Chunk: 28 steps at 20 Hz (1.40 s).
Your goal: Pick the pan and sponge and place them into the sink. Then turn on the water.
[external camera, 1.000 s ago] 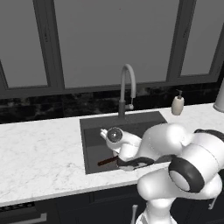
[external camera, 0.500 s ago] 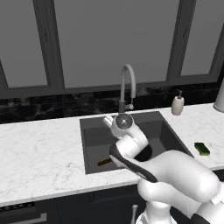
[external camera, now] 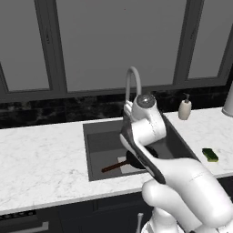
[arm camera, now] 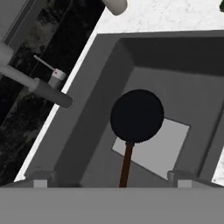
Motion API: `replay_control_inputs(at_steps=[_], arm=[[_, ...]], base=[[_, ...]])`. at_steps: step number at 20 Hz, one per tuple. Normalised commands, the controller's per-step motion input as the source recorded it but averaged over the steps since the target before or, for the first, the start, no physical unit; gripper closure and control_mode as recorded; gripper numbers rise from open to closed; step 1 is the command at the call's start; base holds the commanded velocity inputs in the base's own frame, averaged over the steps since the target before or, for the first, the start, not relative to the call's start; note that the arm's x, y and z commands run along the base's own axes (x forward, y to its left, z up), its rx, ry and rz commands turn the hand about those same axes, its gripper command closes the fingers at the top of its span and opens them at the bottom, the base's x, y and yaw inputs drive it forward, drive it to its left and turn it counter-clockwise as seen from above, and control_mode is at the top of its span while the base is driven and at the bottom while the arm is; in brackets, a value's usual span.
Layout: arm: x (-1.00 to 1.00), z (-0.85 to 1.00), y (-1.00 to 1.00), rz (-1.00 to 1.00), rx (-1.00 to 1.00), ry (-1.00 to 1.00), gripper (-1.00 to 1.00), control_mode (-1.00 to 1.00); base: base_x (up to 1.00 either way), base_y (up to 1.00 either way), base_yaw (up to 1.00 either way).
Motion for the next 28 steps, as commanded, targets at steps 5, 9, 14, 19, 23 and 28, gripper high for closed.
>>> replay_control_inputs(at_steps=[5,9,14,19,23,28], arm=[[-0.16,0.06,-0.98,-0.05,0.02,0.0,-1.0,-1.0],[-0.21,0.0,-1.0,0.02,0.06,-0.08,-1.0,-1.0],[-0.02,0.0,-1.0,0.02,0.07,-0.05,-1.0,-1.0],[0.0,0.0,-0.97,0.14,0.01,-0.01,-1.0,-1.0],[0.0,0.0,-1.0,0.21,0.0,0.0,-1.0,-1.0],[0.0,0.02,-0.77,0.21,-0.02,0.05,-1.0,-1.0]], base=[[0.0,0.0,0.0],[0.0,0.0,0.0],[0.0,0.0,0.0],[0.0,0.0,0.0],[0.0,0.0,0.0],[0.0,0.0,0.0]])
